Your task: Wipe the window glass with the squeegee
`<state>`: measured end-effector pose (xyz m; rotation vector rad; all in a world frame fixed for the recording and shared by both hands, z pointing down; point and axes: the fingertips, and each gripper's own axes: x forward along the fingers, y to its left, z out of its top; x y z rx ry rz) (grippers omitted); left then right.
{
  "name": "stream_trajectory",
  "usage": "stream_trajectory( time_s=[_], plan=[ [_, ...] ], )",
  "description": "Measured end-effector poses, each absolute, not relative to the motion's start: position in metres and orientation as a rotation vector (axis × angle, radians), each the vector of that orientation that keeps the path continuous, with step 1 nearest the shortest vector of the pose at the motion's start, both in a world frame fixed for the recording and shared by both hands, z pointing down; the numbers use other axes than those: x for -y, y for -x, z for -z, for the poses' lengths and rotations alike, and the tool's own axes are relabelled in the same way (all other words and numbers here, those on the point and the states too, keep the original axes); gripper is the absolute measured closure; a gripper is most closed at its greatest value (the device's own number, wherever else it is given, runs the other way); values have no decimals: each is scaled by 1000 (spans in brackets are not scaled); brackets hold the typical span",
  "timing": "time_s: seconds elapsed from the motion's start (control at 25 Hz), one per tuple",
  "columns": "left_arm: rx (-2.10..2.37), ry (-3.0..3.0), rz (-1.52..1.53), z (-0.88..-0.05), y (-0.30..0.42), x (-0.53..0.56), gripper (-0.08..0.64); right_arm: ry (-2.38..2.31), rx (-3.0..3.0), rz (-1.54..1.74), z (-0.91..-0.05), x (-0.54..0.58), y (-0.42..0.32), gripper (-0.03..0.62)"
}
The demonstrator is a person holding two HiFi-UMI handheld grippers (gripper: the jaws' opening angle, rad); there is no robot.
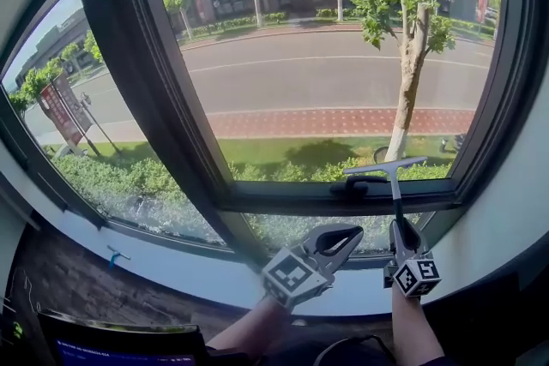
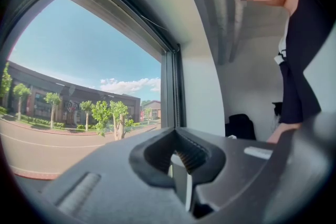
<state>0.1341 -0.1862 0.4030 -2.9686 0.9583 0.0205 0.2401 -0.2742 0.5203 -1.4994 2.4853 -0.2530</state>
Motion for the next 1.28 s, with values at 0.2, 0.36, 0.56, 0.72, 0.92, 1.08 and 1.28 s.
stream_trajectory(
  time_s=[0.2,0.36,0.56,0.72,0.92,1.08,1.28],
  plan=[
    [-1032,2945,-46,-404,-139,174,557,1392,-2494,123,-472,264,-242,492],
    [-1066,2930,-38,-407,-139,169,557,1325,-2481,63,-445,262,-238,492],
    [-1071,2899,-74,-398,-132,177,557,1272,-2468,-30,-412,268,-227,492],
    [-994,2923,-103,-384,-129,179,557,1268,-2436,-110,-377,270,-222,492],
    [-935,2872,-135,-372,-93,189,557,1250,-2378,-166,-342,275,-185,492],
    [-934,2865,-120,-367,-53,195,557,1226,-2324,-213,-306,278,-144,492],
    [-860,2875,-150,-359,-12,200,557,1233,-2277,-357,-257,290,-92,492]
  ],
)
